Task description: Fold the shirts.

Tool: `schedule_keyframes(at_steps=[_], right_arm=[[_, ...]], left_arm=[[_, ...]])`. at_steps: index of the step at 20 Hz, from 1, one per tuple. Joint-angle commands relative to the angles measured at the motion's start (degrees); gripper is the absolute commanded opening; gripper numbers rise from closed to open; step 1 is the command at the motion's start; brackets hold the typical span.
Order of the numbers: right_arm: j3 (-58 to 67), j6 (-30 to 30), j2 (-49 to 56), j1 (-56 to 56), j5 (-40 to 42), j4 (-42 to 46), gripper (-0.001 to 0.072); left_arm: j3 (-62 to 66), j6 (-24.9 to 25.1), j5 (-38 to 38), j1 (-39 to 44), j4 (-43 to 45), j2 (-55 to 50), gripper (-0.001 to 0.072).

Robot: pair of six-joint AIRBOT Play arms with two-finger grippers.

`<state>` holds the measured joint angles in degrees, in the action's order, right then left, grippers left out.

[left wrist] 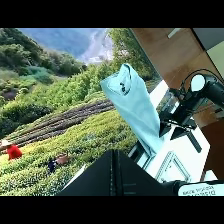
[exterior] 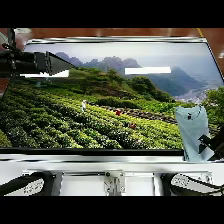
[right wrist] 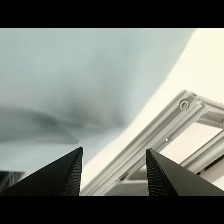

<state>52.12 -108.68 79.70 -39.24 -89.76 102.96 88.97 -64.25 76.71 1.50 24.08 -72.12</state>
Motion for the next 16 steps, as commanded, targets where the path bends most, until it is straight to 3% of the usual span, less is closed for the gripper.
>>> schedule_keyframes(at_steps=[1, 3, 5, 7, 8, 9, 10, 11, 12, 13, 14, 16], right_arm=[[1.5, 6.9, -1.5, 0.1, -9.1, -4.2, 0.0521], [6.5, 8.7, -5.4, 0.1, -9.1, -5.9, 0.0518], [15.0, 9.6, -9.6, 0.1, -2.7, -11.5, 0.0513], [23.4, 9.8, -13.5, 0.6, 10.4, -23.9, 0.0337], [25.6, 10.6, -15.0, 1.8, 17.5, -30.3, 0.0329], [26.9, 13.2, -16.0, 4.2, 23.8, -37.7, 0.0372], [27.2, 16.0, -16.3, 7.2, 27.4, -44.2, 0.0554], [27.2, 18.1, -15.8, 11.4, 28.2, -48.4, 0.0640], [27.2, 18.3, -14.9, 16.5, 27.6, -47.2, 0.0640], [27.2, 18.1, -13.5, 21.5, 26.0, -42.9, 0.0640], [27.2, 16.2, -11.9, 26.5, 23.4, -36.4, 0.0640], [27.2, 7.5, -7.8, 33.8, 17.4, -26.6, 0.0641]], left_arm=[[0.0, 2.1, -0.9, 0.0, 0.1, -0.2, 0.0035], [0.0, 2.1, -3.3, 0.0, 3.2, -0.7, 0.0035], [0.0, 2.0, -7.3, 0.4, 10.6, -1.8, 0.0034], [0.0, -2.5, -13.1, 3.6, 27.1, -3.6, 0.0031], [0.0, -8.0, -15.1, 6.3, 39.3, -5.0, 0.0031], [0.1, -15.0, -15.1, 9.6, 52.6, -6.9, 0.0031], [0.1, -21.0, -14.0, 12.5, 62.3, -8.8, 0.0031], [0.3, -24.3, -11.8, 15.2, 67.9, -10.9, 0.0037], [0.7, -24.0, -8.8, 17.1, 68.7, -12.9, 0.0243], [0.8, -24.2, -6.1, 18.6, 68.4, -14.3, 0.0657], [0.9, -24.3, -3.5, 19.7, 68.3, -15.5, 0.0695], [0.9, -24.4, 0.5, 20.6, 68.3, -17.6, 0.0695]])
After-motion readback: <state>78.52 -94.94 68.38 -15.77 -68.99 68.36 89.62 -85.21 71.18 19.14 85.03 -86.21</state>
